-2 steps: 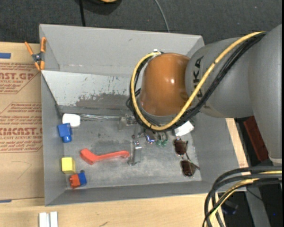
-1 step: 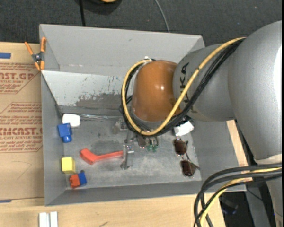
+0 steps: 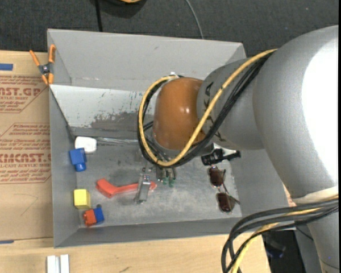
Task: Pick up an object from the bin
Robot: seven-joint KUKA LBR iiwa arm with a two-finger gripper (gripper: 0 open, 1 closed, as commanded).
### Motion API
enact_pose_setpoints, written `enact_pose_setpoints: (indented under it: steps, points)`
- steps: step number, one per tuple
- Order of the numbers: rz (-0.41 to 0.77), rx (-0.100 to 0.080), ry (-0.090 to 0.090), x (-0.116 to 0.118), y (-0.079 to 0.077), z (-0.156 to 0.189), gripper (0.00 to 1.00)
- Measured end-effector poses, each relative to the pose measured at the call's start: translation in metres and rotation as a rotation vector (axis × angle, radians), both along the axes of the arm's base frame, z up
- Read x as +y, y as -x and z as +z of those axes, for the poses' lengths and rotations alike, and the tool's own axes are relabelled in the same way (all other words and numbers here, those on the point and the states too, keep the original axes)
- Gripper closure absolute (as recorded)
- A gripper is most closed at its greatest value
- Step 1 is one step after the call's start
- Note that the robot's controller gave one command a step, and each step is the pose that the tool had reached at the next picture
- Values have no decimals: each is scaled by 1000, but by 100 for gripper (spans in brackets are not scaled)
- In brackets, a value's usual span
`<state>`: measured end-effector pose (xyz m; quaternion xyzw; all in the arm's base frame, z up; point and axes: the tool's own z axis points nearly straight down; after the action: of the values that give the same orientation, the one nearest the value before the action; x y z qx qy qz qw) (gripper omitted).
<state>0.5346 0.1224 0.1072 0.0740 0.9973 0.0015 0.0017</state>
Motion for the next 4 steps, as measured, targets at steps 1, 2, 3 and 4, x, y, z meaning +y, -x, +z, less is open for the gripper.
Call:
enact_pose_setpoints:
  steps: [1,2,3,4]
  points:
    - [140,2,2,0,-3,-15,0]
    - [295,-2,-1,64,-32,-36,100]
    - [295,-2,-1,64,-32,-36,100]
    - [290,-4,-2,82,-35,92,100]
